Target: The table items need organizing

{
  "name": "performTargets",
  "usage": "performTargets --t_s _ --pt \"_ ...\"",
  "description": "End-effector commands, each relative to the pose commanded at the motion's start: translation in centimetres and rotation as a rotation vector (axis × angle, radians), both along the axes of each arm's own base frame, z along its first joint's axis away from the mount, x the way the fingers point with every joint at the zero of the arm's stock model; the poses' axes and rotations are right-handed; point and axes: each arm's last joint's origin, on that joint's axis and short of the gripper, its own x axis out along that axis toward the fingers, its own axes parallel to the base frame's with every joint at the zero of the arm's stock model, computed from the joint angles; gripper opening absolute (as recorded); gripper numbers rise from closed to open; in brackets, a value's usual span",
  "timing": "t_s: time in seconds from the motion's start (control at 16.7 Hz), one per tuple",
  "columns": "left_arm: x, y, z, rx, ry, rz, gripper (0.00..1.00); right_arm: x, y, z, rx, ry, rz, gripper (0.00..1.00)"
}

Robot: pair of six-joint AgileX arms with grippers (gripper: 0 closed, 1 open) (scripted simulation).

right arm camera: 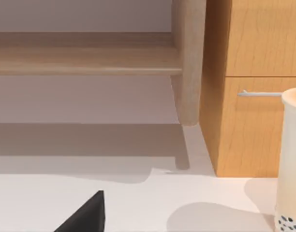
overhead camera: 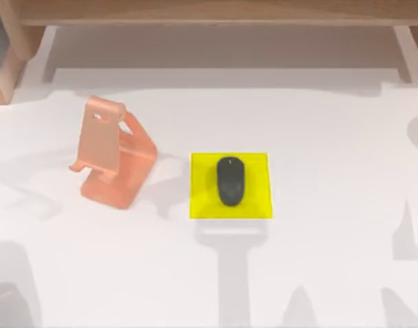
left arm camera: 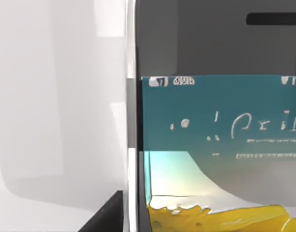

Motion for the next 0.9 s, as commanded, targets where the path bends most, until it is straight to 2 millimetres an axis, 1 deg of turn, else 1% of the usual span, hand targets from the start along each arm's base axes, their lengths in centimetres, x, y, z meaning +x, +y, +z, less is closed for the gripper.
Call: performTargets --t_s 0.3,0.36,0.42,0.78,0.9 --pt "0.0 0.0 0.0 0.000 0.000 0.000 0.00 0.0 0.0 0.0 0.000 0.000 0.000 1.00" --pt "0.1 0.0 1.0 -0.010 -0.019 0.000 0.00 0.0 0.0 0.0 0.000 0.000 0.000 1.00" --pt "0.2 0.0 1.1 -0.009 -0.021 0.001 0.00 0.0 0.0 0.0 0.000 0.000 0.000 1.00" --pt "0.1 0.0 3.7 -0.014 -0.012 -0.001 0.00 0.0 0.0 0.0 0.000 0.000 0.000 1.00" --pt "0.1 0.0 4.0 -0.010 -0.019 0.000 0.00 0.0 0.0 0.0 0.000 0.000 0.000 1.00"
